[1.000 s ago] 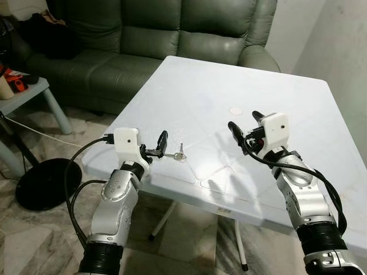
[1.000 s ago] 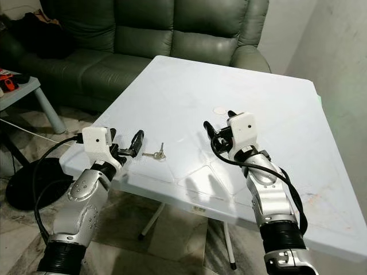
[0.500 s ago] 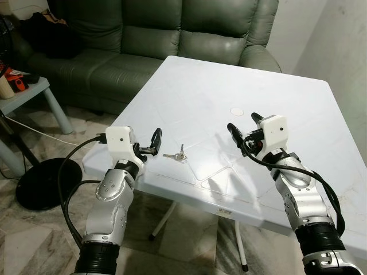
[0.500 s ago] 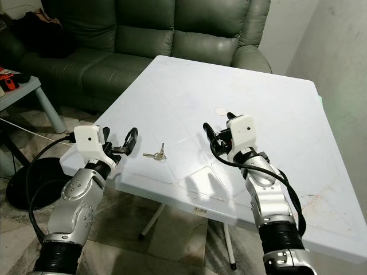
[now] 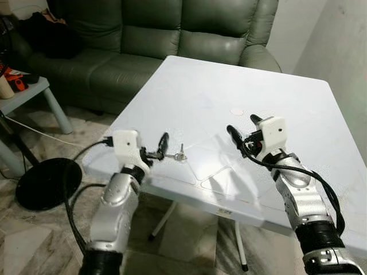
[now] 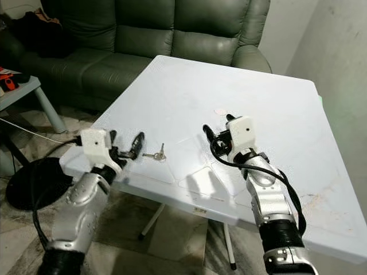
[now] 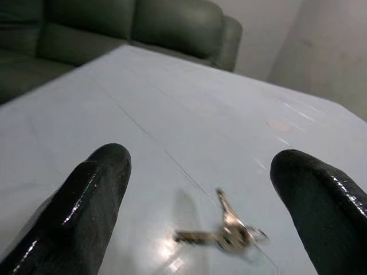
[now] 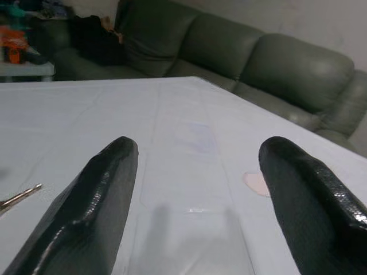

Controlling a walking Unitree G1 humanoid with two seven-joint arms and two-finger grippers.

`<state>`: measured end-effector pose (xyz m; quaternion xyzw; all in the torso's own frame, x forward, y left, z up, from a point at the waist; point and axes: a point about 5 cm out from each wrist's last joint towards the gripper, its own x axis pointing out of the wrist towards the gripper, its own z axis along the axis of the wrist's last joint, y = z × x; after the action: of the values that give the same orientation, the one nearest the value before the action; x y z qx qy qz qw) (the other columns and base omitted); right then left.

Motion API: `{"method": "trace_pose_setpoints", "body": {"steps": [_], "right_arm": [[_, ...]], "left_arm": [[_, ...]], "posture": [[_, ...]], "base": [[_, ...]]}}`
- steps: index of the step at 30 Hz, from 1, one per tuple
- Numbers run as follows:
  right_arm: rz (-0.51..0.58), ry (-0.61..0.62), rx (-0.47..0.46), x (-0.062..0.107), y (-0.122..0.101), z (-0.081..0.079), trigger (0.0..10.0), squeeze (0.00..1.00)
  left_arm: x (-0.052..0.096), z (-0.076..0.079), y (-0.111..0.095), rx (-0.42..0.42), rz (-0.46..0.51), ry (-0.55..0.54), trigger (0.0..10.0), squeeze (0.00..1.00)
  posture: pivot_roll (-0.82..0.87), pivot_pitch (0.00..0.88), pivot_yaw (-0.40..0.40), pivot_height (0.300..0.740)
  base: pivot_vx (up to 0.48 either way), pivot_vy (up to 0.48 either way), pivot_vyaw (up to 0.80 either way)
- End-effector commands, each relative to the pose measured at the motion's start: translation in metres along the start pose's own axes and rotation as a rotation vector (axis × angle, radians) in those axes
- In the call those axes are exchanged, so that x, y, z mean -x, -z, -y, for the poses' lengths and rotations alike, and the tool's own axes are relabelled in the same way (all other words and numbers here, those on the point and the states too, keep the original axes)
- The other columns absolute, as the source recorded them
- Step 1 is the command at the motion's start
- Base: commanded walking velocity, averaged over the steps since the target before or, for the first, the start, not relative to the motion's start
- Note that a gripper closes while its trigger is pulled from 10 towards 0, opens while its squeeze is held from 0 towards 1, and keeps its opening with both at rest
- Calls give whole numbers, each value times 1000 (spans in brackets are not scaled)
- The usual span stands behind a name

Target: Hang keys on a hook

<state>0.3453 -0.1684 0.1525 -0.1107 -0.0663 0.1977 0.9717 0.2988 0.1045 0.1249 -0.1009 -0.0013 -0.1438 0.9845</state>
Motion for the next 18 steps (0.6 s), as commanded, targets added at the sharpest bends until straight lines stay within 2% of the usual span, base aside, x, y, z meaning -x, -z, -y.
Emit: {"method": "trace_pose_setpoints", "body": {"steps": [1,6,18], "right_arm": [[-6,-29,23,-4,-1,0,10000,0],[-17,-78,49,-12,-2,-5,10000,0],[-5,-99,41,-20,-4,-9,10000,0]], "left_arm": [[2,7,-4,-16,12,22,10000,0],[9,16,0,-23,6,38,10000,0],[11,16,-2,-14,6,25,10000,0]], "posture": [[38,53,-59,740],[44,66,-69,740],[55,62,-77,740]], "base": [[0,0,0],[0,0,0],[0,0,0]]}}
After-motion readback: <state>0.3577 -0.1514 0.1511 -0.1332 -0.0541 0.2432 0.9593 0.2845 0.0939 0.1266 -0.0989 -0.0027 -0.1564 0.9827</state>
